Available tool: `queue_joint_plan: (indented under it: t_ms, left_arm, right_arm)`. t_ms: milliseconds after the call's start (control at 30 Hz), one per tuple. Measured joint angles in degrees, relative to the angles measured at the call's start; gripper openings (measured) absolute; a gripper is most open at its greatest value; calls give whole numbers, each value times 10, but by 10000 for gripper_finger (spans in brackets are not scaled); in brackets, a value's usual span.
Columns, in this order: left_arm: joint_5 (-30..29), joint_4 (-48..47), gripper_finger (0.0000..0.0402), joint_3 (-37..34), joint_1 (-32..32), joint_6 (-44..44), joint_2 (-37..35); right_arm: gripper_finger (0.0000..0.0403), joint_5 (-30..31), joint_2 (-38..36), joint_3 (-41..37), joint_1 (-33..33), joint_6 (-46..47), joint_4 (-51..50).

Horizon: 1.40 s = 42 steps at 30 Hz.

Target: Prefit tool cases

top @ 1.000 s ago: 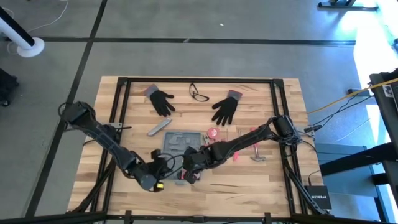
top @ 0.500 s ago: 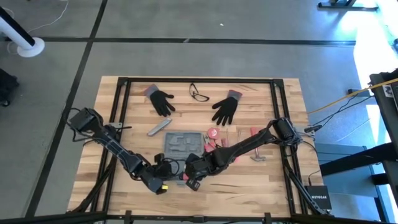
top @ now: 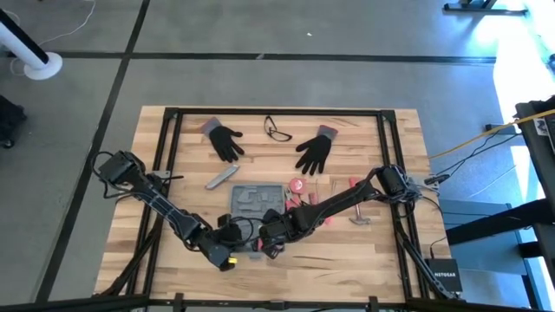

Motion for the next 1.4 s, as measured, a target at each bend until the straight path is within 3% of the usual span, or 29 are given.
queue_joint_plan:
  t_ms: [500,767,1400]
  left_arm:
    - [0,-1,0,0,-1,-17,1]
    - [-14,7,0,-1,0,-34,1]
    - [-21,13,0,-1,-3,-50,2]
  right_arm:
    - [0,-15,8,4,23,85,36]
    - [0,4,1,48,24,77,32]
    - [0,11,34,47,45,103,5]
